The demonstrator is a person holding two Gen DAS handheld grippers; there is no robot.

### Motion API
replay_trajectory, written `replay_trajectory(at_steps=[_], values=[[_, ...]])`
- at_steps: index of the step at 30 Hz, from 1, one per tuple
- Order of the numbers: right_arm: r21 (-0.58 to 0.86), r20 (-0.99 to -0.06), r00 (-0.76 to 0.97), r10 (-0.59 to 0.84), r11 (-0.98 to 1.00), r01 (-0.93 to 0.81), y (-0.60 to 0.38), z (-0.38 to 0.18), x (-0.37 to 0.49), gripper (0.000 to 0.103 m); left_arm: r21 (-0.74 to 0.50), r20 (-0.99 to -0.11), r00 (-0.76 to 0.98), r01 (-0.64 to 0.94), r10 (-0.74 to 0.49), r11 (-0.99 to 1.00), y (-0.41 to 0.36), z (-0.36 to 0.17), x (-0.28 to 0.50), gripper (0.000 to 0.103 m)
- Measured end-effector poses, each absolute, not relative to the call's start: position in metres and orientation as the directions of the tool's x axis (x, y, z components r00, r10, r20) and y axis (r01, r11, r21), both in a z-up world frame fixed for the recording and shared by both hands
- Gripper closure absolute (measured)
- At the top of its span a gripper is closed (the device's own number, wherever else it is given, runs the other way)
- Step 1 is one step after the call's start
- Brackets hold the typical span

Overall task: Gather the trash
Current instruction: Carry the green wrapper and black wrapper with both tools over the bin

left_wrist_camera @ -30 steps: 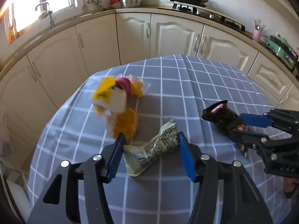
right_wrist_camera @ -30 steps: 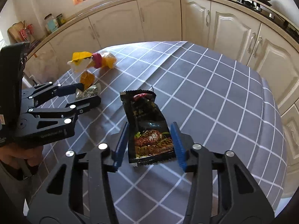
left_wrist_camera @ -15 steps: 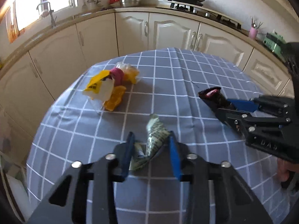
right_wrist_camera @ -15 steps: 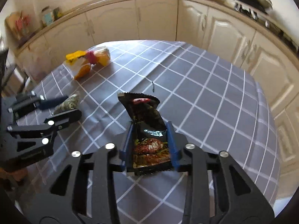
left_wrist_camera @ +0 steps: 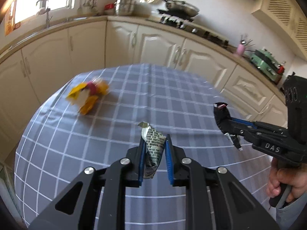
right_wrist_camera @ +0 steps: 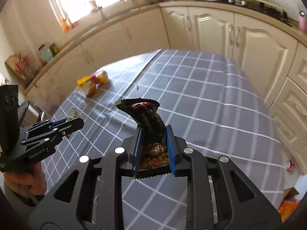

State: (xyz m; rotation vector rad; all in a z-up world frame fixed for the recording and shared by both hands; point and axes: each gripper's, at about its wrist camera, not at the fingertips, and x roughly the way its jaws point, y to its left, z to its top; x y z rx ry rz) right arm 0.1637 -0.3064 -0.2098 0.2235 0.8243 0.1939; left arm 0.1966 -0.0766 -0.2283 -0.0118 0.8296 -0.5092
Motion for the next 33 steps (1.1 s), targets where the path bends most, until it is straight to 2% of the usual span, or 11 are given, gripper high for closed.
replay_trajectory(at_steps=[11, 17, 24, 33], values=[[0.300, -0.603, 0.778, 0.176, 0.954, 0.017, -0.376, -0.161, 0.103, 0.079, -0.175, -0.629, 0.580, 0.543, -0.517, 0.821, -0.152, -0.176, 0.157, 0.085], [0.330, -0.564, 0.821, 0.087, 0.936, 0.127, -0.440, -0.147, 0.061, 0.079, -0.166, -0.609, 0.548, 0.619, -0.573, 0.768, -0.204, -0.161, 0.142, 0.085], [0.355, -0.559, 0.828, -0.050, 0.888, 0.293, -0.514, -0.154, 0.002, 0.079, -0.121, -0.612, 0.472, 0.737, -0.634, 0.665, -0.287, -0.155, 0.109, 0.085], [0.392, -0.627, 0.760, -0.173, 0.773, 0.499, -0.596, -0.200, -0.065, 0.079, -0.132, -0.673, 0.303, 0.849, -0.674, 0.512, -0.394, -0.184, 0.075, 0.085]])
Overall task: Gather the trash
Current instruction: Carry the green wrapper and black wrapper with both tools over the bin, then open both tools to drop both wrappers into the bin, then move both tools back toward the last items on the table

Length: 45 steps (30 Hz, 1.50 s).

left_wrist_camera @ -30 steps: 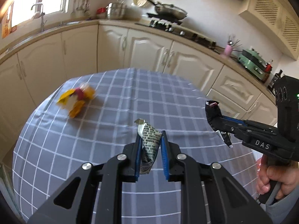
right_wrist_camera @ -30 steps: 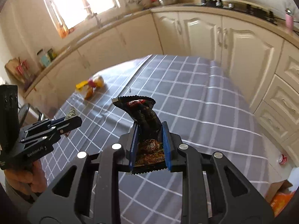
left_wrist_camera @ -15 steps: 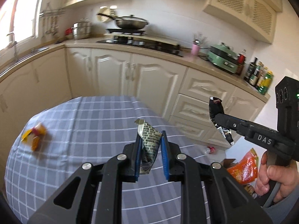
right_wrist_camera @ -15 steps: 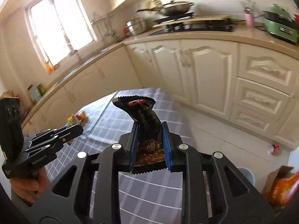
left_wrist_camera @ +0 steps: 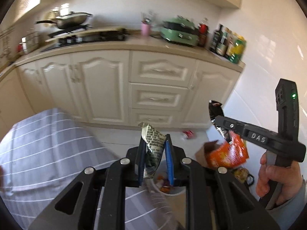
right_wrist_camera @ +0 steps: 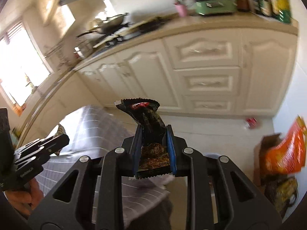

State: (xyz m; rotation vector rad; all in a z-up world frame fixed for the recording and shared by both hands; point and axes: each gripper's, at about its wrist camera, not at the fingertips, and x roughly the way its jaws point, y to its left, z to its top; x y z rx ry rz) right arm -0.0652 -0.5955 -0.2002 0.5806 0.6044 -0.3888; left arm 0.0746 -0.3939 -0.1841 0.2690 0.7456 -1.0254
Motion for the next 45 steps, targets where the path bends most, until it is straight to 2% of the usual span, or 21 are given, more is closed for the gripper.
replay_trajectory(at_steps=[7, 17, 24, 25, 26, 27, 28, 29, 31, 33, 45], values=[[0.431, -0.689, 0.704, -0.171, 0.685, 0.588, -0.635, -0.251, -0.093, 0.079, -0.157, -0.747, 0.187, 0.882, -0.638, 0.443, -0.468, -0.228, 0.057, 0.085], [0.479, -0.763, 0.638, -0.105, 0.572, 0.666, -0.677, -0.321, -0.092, 0.079, -0.192, -0.872, 0.042, 0.888, -0.489, 0.419, -0.551, -0.315, 0.051, 0.085], [0.502, -0.791, 0.610, -0.049, 0.517, 0.693, -0.696, -0.357, -0.080, 0.075, -0.217, -0.900, -0.009, 0.876, -0.435, 0.430, -0.585, -0.348, 0.059, 0.083], [0.508, -0.793, 0.608, -0.044, 0.502, 0.700, -0.699, -0.362, -0.079, 0.075, -0.218, -0.903, -0.014, 0.877, -0.430, 0.429, -0.589, -0.351, 0.060, 0.080], [0.514, -0.794, 0.607, -0.043, 0.487, 0.706, -0.702, -0.366, -0.080, 0.066, -0.221, -0.905, -0.018, 0.874, -0.426, 0.432, -0.591, -0.353, 0.061, 0.069], [0.517, -0.793, 0.607, -0.045, 0.477, 0.711, -0.703, -0.368, -0.081, 0.042, -0.222, -0.908, -0.020, 0.871, -0.420, 0.438, -0.593, -0.355, 0.064, 0.059], [0.520, -0.791, 0.609, -0.053, 0.467, 0.716, -0.705, -0.369, -0.083, 0.035, -0.221, -0.907, -0.014, 0.868, -0.422, 0.445, -0.593, -0.354, 0.065, 0.036], [0.522, -0.790, 0.610, -0.059, 0.458, 0.720, -0.707, -0.370, -0.085, 0.031, -0.210, -0.903, 0.008, 0.865, -0.430, 0.456, -0.592, -0.352, 0.067, 0.020], [0.524, -0.791, 0.609, -0.058, 0.448, 0.724, -0.709, -0.371, -0.087, 0.028, -0.194, -0.898, 0.035, 0.864, -0.439, 0.466, -0.590, -0.347, 0.069, 0.018], [0.522, -0.791, 0.608, -0.069, 0.442, 0.729, -0.710, -0.371, -0.090, 0.019, -0.184, -0.900, 0.047, 0.860, -0.433, 0.476, -0.590, -0.345, 0.072, 0.016], [0.506, -0.790, 0.605, -0.099, 0.450, 0.736, -0.699, -0.353, -0.093, 0.012, -0.145, -0.868, 0.138, 0.849, -0.477, 0.509, -0.564, -0.306, 0.077, 0.012]])
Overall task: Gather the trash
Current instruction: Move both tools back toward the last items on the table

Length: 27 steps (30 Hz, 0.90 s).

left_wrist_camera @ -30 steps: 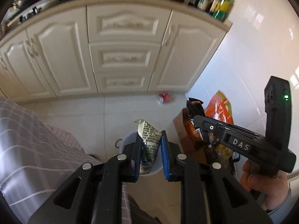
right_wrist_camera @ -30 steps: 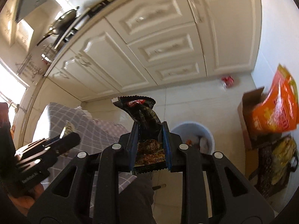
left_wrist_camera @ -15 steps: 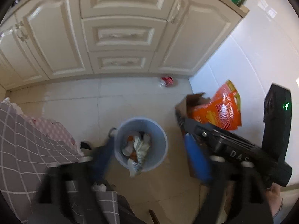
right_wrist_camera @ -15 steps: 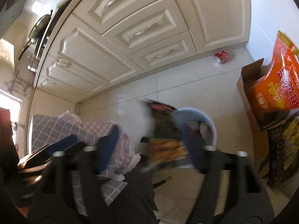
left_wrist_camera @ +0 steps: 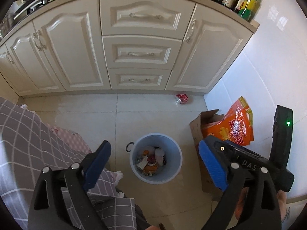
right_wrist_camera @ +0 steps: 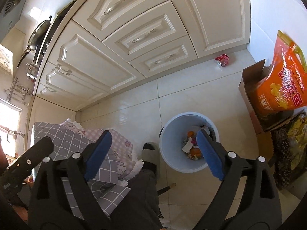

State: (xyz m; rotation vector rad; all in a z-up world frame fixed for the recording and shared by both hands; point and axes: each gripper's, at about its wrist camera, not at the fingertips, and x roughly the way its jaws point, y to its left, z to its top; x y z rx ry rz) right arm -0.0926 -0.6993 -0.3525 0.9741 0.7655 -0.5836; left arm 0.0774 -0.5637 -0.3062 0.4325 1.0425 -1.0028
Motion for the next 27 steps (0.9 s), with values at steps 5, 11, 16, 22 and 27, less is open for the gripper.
replay_trajectory(at_steps=[5, 11, 16, 22, 27], values=[[0.493, -0.788, 0.605, -0.114, 0.473, 0.731, -0.689, -0.335, -0.089, 0.008, -0.137, -0.850, 0.162, 0.851, -0.501, 0.507, -0.549, -0.288, 0.075, 0.011], [0.482, -0.766, 0.627, -0.146, 0.516, 0.708, -0.671, -0.302, -0.081, 0.008, -0.141, -0.815, 0.198, 0.844, -0.545, 0.517, -0.521, -0.258, 0.074, 0.011], [0.467, -0.737, 0.654, -0.169, 0.571, 0.675, -0.648, -0.267, -0.069, 0.007, -0.146, -0.773, 0.239, 0.834, -0.587, 0.533, -0.487, -0.228, 0.079, 0.011], [0.451, -0.692, 0.697, -0.188, 0.642, 0.620, -0.613, -0.222, -0.052, 0.007, -0.157, -0.728, 0.289, 0.812, -0.621, 0.562, -0.441, -0.198, 0.089, 0.011], [0.432, -0.653, 0.734, -0.188, 0.703, 0.564, -0.581, -0.187, -0.034, 0.007, -0.143, -0.681, 0.360, 0.788, -0.637, 0.599, -0.396, -0.171, 0.099, 0.011]])
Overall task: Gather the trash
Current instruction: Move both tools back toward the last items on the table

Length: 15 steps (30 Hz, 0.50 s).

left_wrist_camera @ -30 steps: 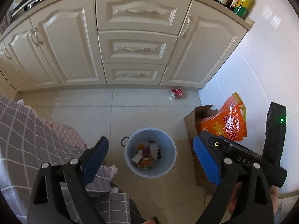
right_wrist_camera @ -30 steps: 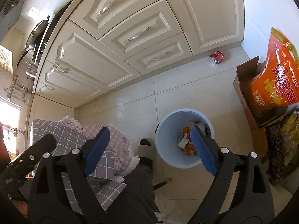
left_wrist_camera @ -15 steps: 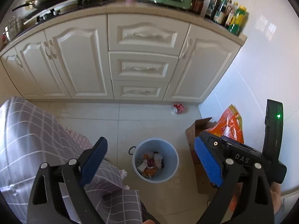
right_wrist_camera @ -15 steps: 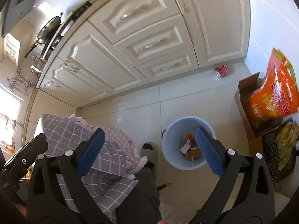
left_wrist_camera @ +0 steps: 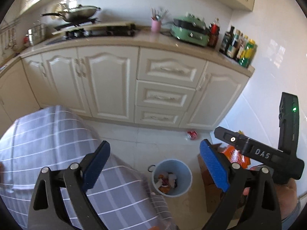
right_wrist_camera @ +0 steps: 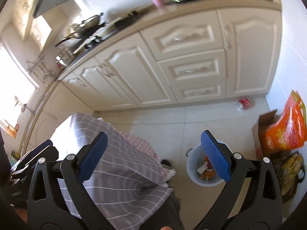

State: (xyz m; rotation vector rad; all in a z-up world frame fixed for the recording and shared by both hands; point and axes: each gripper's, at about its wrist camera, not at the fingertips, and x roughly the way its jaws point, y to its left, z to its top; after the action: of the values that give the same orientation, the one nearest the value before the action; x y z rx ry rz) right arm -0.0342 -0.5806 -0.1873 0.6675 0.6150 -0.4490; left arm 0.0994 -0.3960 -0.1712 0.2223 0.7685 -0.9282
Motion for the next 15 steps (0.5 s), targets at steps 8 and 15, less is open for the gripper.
replay_trajectory(at_steps=[8, 15], values=[[0.392, -0.600, 0.788, -0.137, 0.808, 0.439, -0.516, -0.141, 0.003, 0.007, -0.156, -0.626, 0.454, 0.724, -0.634, 0.672, -0.317, -0.141, 0.121, 0.011], [0.335, -0.556, 0.828, -0.069, 0.894, 0.299, -0.444, -0.109, 0.037, 0.006, -0.162, -0.578, 0.559, 0.636, -0.595, 0.755, -0.239, -0.119, 0.139, 0.010]])
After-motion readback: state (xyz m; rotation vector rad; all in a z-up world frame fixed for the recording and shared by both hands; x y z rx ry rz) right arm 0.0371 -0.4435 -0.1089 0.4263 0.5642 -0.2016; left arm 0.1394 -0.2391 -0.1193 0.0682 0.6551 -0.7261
